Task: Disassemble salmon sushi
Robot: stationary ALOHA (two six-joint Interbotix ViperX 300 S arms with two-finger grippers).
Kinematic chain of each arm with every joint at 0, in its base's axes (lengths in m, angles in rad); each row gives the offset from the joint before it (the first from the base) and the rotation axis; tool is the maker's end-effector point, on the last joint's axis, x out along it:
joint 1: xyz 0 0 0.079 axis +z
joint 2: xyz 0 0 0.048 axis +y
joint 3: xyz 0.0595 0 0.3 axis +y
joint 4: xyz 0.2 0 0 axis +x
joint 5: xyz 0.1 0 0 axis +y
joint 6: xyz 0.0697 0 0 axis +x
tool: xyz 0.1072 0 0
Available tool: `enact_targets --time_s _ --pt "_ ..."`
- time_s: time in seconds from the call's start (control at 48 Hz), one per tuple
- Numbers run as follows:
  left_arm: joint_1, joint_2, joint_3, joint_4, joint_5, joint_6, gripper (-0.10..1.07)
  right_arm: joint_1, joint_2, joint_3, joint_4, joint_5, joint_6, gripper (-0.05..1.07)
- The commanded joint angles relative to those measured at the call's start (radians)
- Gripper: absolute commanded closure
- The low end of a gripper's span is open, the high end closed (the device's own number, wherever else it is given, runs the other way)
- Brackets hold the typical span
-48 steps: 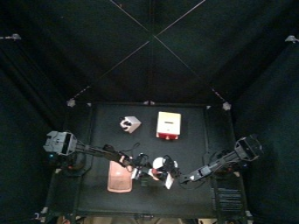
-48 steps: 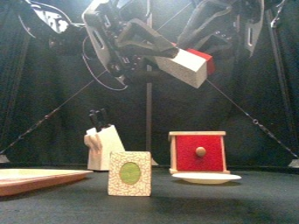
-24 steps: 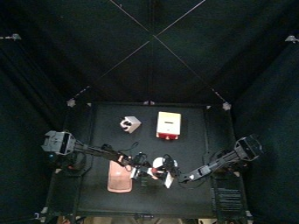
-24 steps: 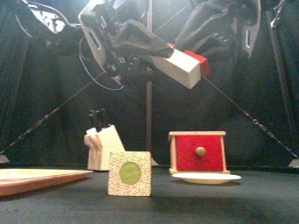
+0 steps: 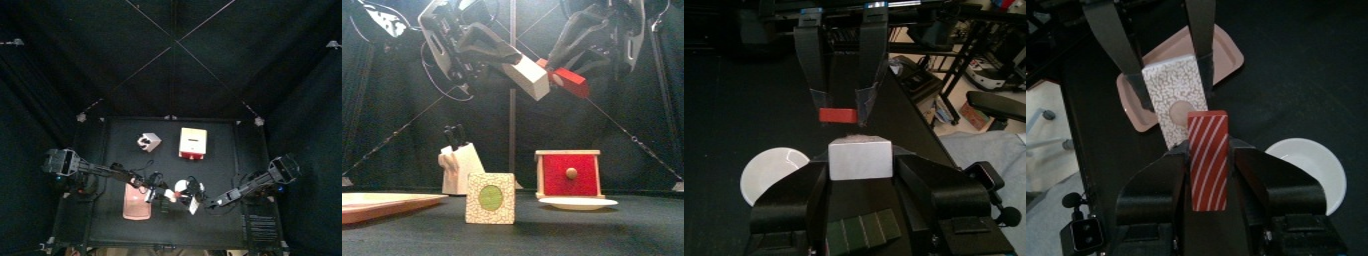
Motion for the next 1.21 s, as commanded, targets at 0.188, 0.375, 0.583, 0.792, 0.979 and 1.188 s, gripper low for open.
enact_targets --time_s 0.188,0.375,0.583,0.792,0.979,1.188 --pt "0.011 -0.084 0.04 -0.002 -0.005 0.006 0.43 -0.002 -0.026 -0.008 -0.002 0.002 -0.002 0.46" --pt "0.012 -0.086 0.043 0.0 -0.005 0.006 0.43 -0.005 -0.026 -0.008 -0.002 0.002 -0.002 0.46" --pt "0.014 -0.086 0.043 0.0 -0.006 0.006 0.43 -0.003 -0.026 -0.008 -0.002 0.002 -0.002 0.46" --pt "0.018 -0.084 0.043 0.0 -0.005 0.008 0.43 -0.003 -0.026 -0.008 0.014 0.002 0.0 0.46" --pt "0.028 -0.083 0.043 0.0 -0.005 0.006 0.43 -0.002 -0.026 -0.008 0.04 0.002 0.003 0.46" --pt "0.031 -0.084 0.04 0.002 -0.005 0.008 0.43 0.0 -0.023 -0.006 0.11 0.002 0.005 0.46"
